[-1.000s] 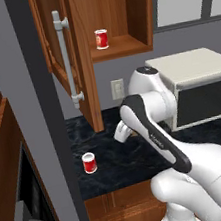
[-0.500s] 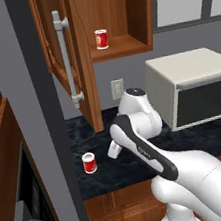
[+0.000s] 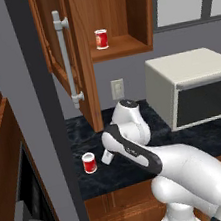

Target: Restock the canned food cabinet by taking the new fresh canned food from the counter and placing it in the cabinet. Then, take the old canned food from the cabinet and place it on the counter.

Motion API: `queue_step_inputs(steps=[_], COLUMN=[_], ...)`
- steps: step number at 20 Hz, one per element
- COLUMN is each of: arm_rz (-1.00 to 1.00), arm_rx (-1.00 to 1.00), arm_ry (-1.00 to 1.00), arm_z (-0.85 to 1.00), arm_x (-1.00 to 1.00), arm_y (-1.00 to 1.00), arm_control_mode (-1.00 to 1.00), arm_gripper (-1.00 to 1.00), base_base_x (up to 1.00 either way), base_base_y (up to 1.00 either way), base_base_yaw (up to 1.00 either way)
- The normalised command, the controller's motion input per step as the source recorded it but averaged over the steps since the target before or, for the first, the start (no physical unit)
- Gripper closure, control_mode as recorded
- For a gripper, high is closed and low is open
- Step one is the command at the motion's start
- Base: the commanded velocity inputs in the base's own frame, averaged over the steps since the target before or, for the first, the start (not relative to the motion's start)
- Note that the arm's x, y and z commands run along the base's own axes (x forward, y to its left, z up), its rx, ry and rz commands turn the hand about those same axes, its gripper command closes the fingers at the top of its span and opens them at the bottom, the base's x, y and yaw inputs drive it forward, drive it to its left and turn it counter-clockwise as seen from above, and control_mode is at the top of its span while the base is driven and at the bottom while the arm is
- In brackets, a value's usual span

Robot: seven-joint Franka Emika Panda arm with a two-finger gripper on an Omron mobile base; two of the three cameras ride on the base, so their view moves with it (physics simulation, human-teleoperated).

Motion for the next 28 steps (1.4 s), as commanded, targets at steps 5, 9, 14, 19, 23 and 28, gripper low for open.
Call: queue_step_inputs(steps=[5,9,14,19,23,28], arm_rz=[0.00,0.00,0.00,0.00,0.00,0.00], arm_rx=[0.00,0.00,0.00,0.00,0.00,0.00], arm_ry=[0.01,0.03,0.02,0.00,0.00,0.00], arm_z=[-0.27,-0.23,-0.13,-0.10,-0.08,-0.08], arm_x=[0.21,0.04,0.05,0.15,0.16,0.11], arm_y=[0.38,0.31,0.16,0.09,0.08,0.10], arm_control_mode=[-1.00,-1.00,-1.00,-1.00,-1.00,-1.00], arm_gripper=[-1.00,-1.00,-1.00,-1.00,-1.00,-1.00], base_base_x=[0.00,0.00,0.00,0.00,0.00,0.00], base_base_y=[0.00,0.00,0.00,0.00,0.00,0.00], base_base_yaw=[0.00,0.00,0.00,0.00,0.00,0.00])
